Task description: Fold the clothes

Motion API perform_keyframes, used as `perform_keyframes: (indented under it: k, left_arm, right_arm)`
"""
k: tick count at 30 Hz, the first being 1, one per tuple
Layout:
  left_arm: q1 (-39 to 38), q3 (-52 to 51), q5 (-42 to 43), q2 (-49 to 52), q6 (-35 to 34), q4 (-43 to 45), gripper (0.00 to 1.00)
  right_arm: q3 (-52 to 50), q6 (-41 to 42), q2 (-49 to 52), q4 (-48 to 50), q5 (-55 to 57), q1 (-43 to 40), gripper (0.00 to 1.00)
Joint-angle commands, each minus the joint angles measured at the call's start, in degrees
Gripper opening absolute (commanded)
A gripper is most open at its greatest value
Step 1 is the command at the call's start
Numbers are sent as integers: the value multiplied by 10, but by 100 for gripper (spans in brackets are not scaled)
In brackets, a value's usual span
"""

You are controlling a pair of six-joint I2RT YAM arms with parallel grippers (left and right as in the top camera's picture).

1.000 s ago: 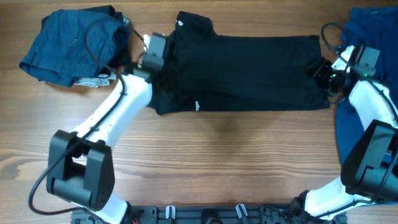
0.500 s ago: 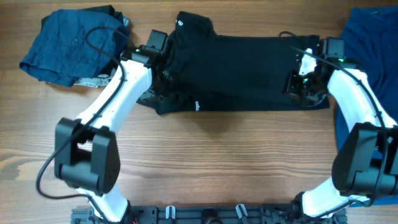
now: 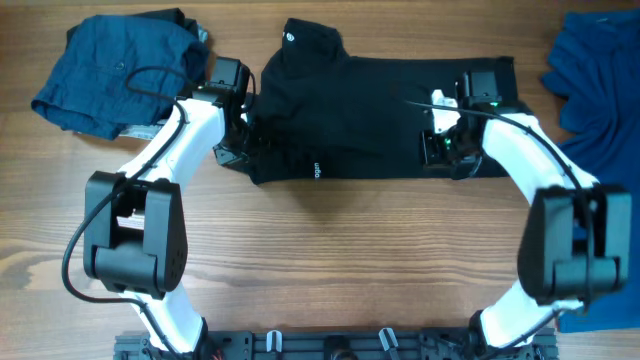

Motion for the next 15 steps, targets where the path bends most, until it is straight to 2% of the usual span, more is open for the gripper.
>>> perform_keyframes:
  k: [1, 6, 15]
  left_arm:
    - [0, -6, 22, 13, -16, 15, 4]
    - [0, -6, 22, 38, -16, 32, 4]
    - [0, -6, 21, 46, -15, 30, 4]
  right_arm:
    - [-6, -17, 54, 11, -3, 11, 4]
    - [-6, -9, 98, 43, -3, 18, 4]
    - [25, 26, 96, 75, 13, 17, 5]
